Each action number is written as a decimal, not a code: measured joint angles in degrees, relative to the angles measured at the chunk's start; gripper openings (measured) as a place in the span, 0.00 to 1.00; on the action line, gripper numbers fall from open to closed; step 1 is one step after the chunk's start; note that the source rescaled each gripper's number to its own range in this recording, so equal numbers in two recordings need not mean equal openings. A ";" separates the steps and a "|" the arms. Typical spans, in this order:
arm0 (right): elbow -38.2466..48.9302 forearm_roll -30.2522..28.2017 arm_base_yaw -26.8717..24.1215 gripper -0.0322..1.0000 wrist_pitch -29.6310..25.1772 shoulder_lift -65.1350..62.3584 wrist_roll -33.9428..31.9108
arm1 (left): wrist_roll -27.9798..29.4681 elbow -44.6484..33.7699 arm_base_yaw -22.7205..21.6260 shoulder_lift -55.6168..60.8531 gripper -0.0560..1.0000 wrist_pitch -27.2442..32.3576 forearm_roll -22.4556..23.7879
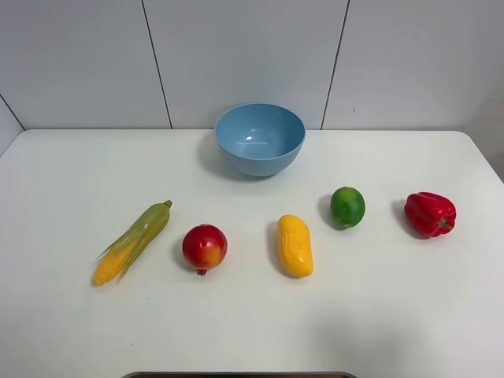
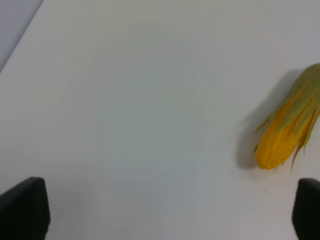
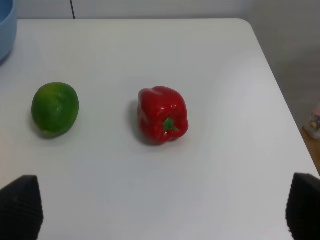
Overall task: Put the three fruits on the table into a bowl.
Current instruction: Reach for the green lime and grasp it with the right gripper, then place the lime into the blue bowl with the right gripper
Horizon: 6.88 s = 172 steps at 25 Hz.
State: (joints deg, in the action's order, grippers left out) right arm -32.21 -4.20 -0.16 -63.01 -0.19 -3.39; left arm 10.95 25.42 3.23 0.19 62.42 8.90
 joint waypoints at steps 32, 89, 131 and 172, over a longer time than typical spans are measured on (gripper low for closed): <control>-8.10 -0.33 0.00 1.00 -0.11 12.17 -2.66 | 0.00 0.00 0.00 0.00 1.00 0.00 0.00; -36.48 2.86 14.49 1.00 16.95 101.68 -17.83 | 0.00 0.00 0.00 0.00 1.00 0.00 0.00; -36.48 2.42 15.32 0.53 25.95 117.18 -17.59 | 0.00 0.00 0.00 0.00 1.00 0.00 0.00; -36.57 -1.58 23.36 0.19 37.14 90.34 -17.55 | 0.00 0.00 0.00 0.00 1.00 0.00 0.00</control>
State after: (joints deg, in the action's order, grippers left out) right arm -68.79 -5.77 23.20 -25.88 90.15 -20.94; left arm 10.95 25.42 3.23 0.19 62.42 8.90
